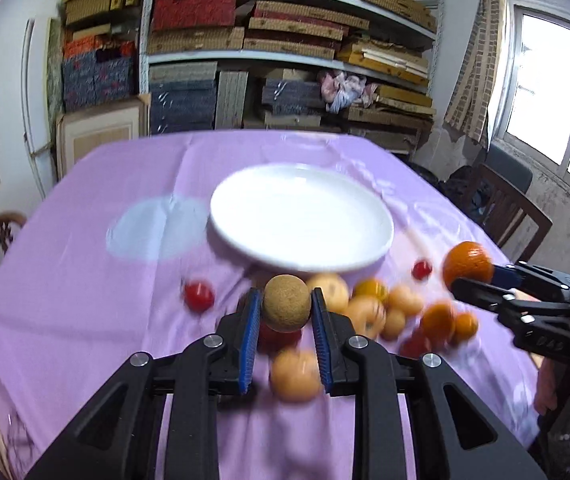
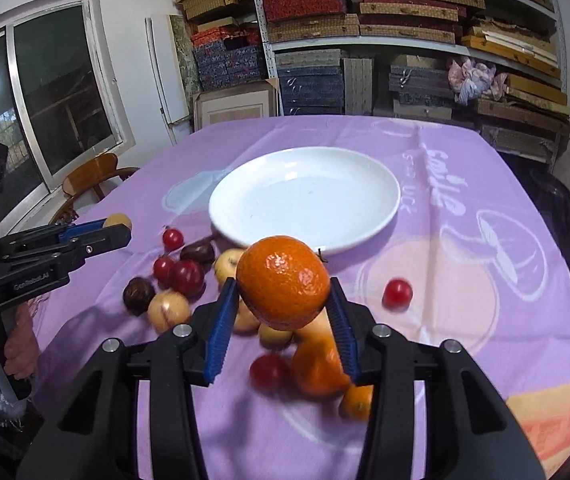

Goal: Organize fruits
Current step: 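Carry both fruits over the white plate and open both tools, then lower the left tool onto the dark brown fruit and close it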

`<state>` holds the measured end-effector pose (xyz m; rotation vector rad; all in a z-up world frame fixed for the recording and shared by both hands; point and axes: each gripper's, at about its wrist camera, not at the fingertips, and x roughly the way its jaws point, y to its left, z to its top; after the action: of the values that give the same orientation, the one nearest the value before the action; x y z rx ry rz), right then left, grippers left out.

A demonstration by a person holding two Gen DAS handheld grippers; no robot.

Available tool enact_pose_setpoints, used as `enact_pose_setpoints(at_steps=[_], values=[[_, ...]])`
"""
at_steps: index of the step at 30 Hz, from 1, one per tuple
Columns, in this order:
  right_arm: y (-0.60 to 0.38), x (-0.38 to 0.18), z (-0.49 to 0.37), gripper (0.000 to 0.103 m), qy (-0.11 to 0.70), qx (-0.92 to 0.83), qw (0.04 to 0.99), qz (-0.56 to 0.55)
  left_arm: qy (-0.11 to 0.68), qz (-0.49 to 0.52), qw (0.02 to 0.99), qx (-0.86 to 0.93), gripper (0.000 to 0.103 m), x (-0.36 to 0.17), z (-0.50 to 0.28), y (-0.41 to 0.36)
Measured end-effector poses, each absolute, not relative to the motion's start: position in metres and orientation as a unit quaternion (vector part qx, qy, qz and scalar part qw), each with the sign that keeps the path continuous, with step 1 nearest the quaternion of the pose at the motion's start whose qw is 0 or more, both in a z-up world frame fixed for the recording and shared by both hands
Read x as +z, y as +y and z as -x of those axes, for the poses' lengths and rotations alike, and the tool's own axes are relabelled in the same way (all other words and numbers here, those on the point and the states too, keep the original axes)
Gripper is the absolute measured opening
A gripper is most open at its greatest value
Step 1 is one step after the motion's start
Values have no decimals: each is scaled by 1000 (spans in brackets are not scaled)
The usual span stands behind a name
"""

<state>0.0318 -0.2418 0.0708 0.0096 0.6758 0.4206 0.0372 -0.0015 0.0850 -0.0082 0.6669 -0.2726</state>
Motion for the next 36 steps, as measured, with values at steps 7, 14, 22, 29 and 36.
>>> enact_pose_setpoints(at_steps=[7, 14, 22, 29, 36], values=[[-214, 49, -146, 44, 384, 157, 909, 39, 386, 8, 915, -120, 26, 61, -138, -36], [-220, 41, -158, 51, 374, 137, 917, 36, 426, 33, 898, -108, 32, 29, -171, -24], [-254, 71, -106, 89, 300, 110, 948, 12, 385, 43, 919, -75, 76, 64, -143, 10], [-304, 50, -23, 99, 238, 72, 968, -18, 379, 47, 924, -33, 95, 57, -72, 59], [-321, 53, 20, 99, 192, 71, 978, -37, 390, 25, 920, -31, 95, 29, -14, 52]])
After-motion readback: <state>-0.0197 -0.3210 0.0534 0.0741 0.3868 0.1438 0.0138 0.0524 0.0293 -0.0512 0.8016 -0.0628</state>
